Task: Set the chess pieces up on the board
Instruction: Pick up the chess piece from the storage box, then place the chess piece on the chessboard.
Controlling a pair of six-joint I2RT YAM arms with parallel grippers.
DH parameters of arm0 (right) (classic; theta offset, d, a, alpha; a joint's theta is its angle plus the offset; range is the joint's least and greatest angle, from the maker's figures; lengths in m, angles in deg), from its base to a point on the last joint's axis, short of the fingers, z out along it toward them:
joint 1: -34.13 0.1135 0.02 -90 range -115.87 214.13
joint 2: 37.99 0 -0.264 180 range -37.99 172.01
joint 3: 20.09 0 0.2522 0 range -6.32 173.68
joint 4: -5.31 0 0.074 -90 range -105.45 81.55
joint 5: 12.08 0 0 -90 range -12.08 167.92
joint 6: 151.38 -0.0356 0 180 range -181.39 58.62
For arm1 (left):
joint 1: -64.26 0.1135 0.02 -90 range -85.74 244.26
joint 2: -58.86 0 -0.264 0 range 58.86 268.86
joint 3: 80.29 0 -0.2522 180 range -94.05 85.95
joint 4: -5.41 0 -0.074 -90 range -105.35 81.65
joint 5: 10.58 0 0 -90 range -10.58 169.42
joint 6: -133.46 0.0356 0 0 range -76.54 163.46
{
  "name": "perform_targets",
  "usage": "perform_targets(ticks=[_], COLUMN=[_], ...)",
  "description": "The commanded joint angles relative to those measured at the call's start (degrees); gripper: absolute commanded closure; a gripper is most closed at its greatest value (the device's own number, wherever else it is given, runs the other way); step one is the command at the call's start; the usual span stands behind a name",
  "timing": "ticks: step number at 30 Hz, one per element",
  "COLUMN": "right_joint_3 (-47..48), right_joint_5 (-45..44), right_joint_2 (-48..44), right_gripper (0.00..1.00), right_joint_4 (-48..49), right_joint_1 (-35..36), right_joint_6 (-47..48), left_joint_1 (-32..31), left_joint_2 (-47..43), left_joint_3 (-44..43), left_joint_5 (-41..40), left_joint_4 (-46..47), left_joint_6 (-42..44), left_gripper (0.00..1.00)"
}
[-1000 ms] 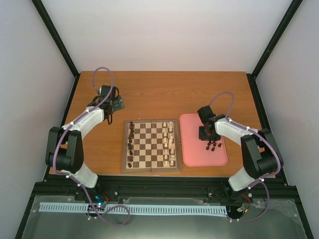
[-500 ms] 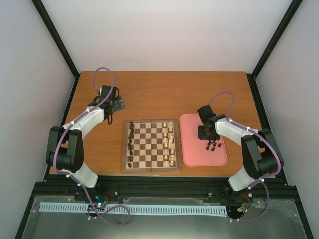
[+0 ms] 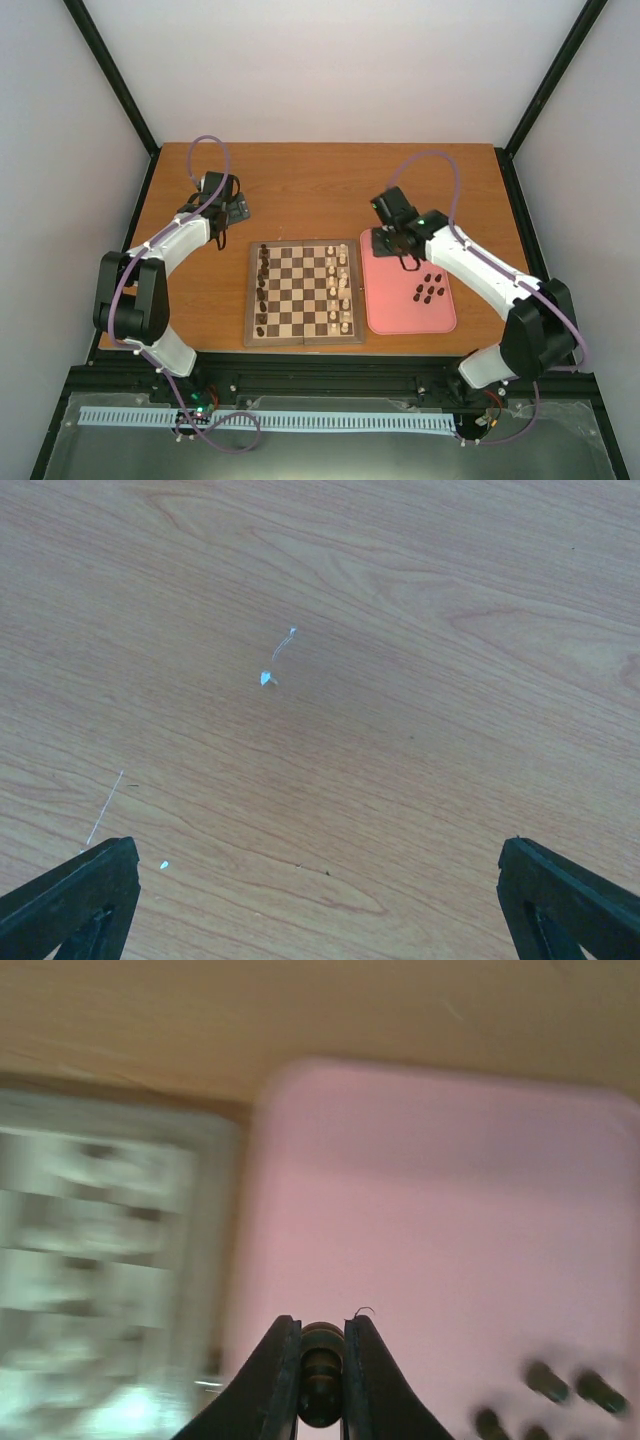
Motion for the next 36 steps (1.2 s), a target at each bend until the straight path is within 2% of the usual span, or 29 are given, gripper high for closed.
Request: perform_targets(ticks=[1, 8, 15, 21, 28, 36], right_joint_3=[11.7, 26.9, 39.3, 48.1, 56.3, 59.2], right_joint_5=[-0.6, 3.0, 7.5, 8.2, 10.1, 11.3], right_joint_2=[2.5, 16.6, 31.3, 39.7, 46.0, 49.6], right_gripper=[0.97, 0.97, 0.97, 0.96, 0.96, 0.96], right_joint_4=[-3.2, -1.2, -0.4, -3.3, -6.1, -7.2], right_joint_1=[9.9, 19.0, 21.8, 22.2, 22.3, 22.3], right_joint_6=[-0.5, 2.2, 5.0, 5.6, 6.4, 6.5], left_joint_1=[-0.3, -0.3, -0.3, -0.3, -0.3, -0.3], left_joint_2=[-0.5, -2.2, -3.5, -3.3, -3.4, -3.7], left_joint_3=[-2.1, -1.2, -0.5, -0.8, -0.9, -0.9], left_joint_5=[-1.0, -0.6, -0.2, 0.2, -1.0, -1.0], left_joint_4=[-0.4, -0.1, 0.1, 0.2, -0.4, -0.4], left_joint_6=[0.2, 0.1, 0.1, 0.2, 0.2, 0.3], left_gripper=[0.00, 0.00, 0.00, 0.00, 0.00, 0.00])
